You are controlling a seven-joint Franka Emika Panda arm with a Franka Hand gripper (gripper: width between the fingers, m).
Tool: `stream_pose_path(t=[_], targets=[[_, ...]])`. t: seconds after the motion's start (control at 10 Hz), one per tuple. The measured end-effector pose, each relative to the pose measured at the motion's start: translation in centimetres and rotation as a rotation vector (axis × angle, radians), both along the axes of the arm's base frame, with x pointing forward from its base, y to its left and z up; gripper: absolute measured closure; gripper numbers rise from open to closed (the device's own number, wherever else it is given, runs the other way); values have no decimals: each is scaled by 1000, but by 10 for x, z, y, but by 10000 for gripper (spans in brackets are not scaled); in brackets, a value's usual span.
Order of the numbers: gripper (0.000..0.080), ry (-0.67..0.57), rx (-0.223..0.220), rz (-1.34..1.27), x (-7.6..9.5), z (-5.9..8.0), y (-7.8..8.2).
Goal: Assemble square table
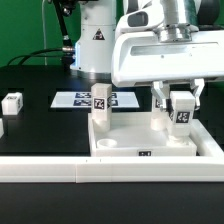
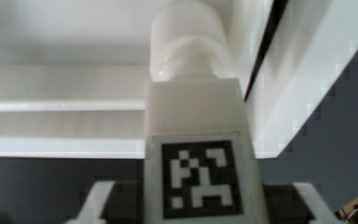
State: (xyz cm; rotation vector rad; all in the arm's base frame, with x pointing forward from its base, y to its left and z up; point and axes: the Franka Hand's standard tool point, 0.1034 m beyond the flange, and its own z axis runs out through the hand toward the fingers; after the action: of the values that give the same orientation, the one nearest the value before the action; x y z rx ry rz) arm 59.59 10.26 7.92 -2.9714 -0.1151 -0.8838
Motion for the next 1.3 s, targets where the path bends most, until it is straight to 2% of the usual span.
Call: stream_pose_path(t=[0.3, 0.8, 0.9, 1.0, 1.1, 1.3], targets=[[509, 1, -5, 5, -3, -9, 0], [508, 13, -11, 14, -3, -9, 1], [262, 13, -12, 16, -3, -9, 1], [262, 14, -13, 18, -3, -9, 1], [180, 14, -14, 19, -3, -10, 1], [151, 13, -19, 26, -3, -10, 1]])
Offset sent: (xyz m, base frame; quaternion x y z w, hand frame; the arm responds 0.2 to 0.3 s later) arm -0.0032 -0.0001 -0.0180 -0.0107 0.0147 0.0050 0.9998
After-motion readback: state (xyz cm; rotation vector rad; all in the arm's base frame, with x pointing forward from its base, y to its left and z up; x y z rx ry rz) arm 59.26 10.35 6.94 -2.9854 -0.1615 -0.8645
